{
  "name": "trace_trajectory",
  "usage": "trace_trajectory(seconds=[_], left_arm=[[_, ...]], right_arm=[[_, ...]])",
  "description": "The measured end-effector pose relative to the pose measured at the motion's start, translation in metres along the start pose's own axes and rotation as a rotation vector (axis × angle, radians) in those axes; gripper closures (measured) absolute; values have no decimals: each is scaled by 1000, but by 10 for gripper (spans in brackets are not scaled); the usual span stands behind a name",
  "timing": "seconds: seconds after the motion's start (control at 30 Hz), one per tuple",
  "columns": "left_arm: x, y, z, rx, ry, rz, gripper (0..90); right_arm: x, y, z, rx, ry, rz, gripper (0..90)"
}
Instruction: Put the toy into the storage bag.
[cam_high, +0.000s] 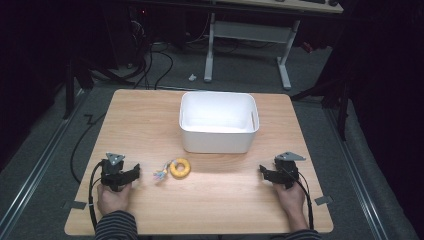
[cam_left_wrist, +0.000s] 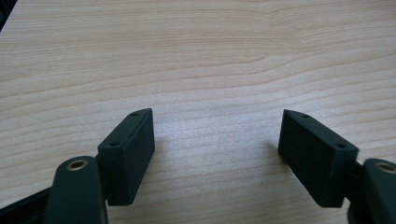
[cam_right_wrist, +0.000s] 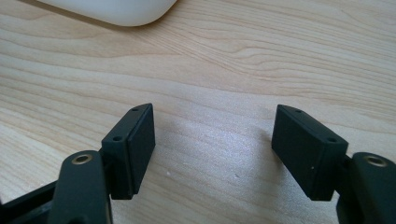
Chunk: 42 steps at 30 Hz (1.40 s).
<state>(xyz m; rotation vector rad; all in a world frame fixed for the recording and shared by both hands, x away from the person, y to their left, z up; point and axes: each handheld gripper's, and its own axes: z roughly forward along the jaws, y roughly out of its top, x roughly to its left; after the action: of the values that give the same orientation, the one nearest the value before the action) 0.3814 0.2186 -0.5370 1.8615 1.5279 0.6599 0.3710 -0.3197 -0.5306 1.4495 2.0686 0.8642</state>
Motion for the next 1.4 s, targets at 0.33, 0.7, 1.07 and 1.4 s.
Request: trace_trajectory(seconds=[0.33,0.7,1.07,1.4], left_arm=[[0,0,1,-1,2,-4,269],[1,1,1,-2,-3,-6,266],[0,1,1,-3,3,-5,284],[1,3,-2,9,-44,-41,290]], right_arm=[[0,0,0,0,1,-1,306],[0,0,0,0,2,-2,306],[0,0,0,0,4,-3,306],[0,0,0,0,6,-7,305]])
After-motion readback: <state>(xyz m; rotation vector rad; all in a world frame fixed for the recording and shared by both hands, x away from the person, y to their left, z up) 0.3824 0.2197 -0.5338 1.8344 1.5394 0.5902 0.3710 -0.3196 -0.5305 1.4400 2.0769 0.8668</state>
